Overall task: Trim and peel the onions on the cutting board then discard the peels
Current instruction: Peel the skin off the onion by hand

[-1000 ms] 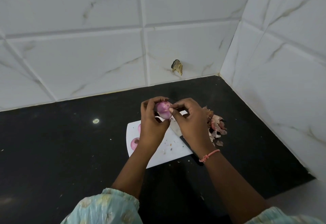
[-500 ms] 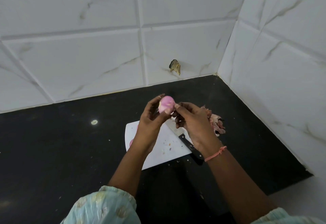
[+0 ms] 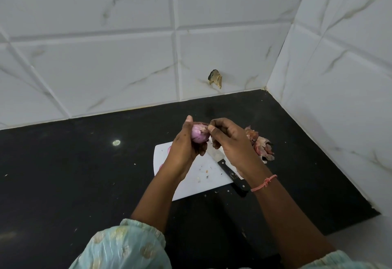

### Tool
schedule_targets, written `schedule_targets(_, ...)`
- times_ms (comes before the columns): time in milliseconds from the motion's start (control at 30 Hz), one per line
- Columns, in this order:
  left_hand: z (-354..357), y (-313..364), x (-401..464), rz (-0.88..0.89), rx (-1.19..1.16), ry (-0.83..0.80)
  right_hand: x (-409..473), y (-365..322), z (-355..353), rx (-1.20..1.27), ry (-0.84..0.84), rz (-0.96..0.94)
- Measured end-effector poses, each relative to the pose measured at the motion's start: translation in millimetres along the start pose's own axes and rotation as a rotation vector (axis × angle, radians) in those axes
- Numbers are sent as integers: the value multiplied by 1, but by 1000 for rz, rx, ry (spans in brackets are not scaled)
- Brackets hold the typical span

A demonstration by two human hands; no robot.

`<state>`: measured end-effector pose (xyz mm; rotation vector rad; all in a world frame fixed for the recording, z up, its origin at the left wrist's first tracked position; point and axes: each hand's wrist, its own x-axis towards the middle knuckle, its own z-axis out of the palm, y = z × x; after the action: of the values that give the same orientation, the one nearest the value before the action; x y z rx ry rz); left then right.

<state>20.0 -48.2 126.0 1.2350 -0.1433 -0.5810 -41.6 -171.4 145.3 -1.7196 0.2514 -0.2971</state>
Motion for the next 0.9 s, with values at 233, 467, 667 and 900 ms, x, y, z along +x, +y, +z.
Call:
schedule_targets(233, -1, 7, -7, -63, 72, -19, 2, 4, 0, -41, 185, 8)
schedule_targets(467, 2, 5, -2, -139, 35, 48, -3, -1, -6, 24, 173, -133)
schedule_targets(667, 8, 4, -2, -156, -24, 1, -5, 6, -7, -149, 116, -224)
schedule_targets(900, 5, 9, -3, -170, 51, 16, -4, 8, -10, -409, 92, -402)
